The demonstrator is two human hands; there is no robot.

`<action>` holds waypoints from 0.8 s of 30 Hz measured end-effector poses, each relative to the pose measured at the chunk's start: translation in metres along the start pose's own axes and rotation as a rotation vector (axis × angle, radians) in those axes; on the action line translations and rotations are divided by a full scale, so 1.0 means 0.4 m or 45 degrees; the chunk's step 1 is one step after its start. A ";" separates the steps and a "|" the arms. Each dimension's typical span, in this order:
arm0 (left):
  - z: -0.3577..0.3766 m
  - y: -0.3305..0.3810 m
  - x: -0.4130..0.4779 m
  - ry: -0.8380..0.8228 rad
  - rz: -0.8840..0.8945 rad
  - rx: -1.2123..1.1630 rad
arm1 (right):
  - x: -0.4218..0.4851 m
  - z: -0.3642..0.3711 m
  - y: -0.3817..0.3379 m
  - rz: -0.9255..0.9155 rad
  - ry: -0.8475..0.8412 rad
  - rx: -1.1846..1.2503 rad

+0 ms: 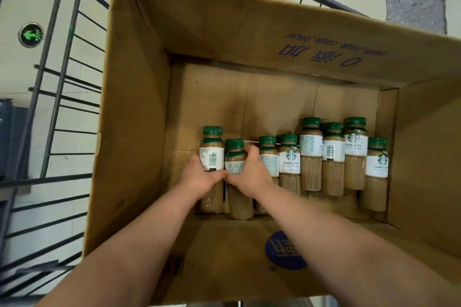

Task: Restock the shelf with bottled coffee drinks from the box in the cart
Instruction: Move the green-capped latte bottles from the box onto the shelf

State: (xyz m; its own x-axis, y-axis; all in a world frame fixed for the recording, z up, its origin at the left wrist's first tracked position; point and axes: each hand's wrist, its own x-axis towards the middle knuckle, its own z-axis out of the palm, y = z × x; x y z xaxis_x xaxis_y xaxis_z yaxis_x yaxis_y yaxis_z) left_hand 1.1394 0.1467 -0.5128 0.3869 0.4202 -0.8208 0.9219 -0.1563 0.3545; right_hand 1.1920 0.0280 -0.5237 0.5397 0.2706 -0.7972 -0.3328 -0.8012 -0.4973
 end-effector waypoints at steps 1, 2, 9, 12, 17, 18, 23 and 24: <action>-0.006 0.000 -0.006 -0.013 -0.001 -0.006 | -0.006 0.001 -0.002 -0.006 0.004 0.039; -0.011 0.001 -0.015 -0.025 -0.006 -0.017 | -0.013 0.001 -0.002 -0.015 0.017 0.080; -0.053 0.051 -0.110 -0.038 0.116 -0.110 | -0.110 -0.076 -0.022 -0.059 0.176 0.233; -0.075 0.079 -0.154 -0.048 0.208 -0.124 | -0.172 -0.130 -0.037 -0.070 0.256 0.302; -0.105 0.125 -0.246 -0.090 0.388 -0.129 | -0.284 -0.185 -0.056 -0.063 0.411 0.442; -0.109 0.133 -0.265 -0.094 0.424 -0.123 | -0.309 -0.192 -0.060 -0.070 0.436 0.461; -0.114 0.157 -0.360 -0.198 0.594 -0.089 | -0.431 -0.207 -0.055 -0.076 0.616 0.573; -0.112 0.162 -0.379 -0.212 0.629 -0.067 | -0.457 -0.207 -0.049 -0.077 0.654 0.613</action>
State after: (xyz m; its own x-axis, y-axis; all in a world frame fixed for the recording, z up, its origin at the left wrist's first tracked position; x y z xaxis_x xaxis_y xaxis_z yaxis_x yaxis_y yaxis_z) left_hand 1.1395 0.1130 -0.3453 0.7773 0.1588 -0.6088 0.6280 -0.2532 0.7358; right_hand 1.1639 -0.0497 -0.3400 0.8252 -0.0739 -0.5599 -0.5318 -0.4356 -0.7262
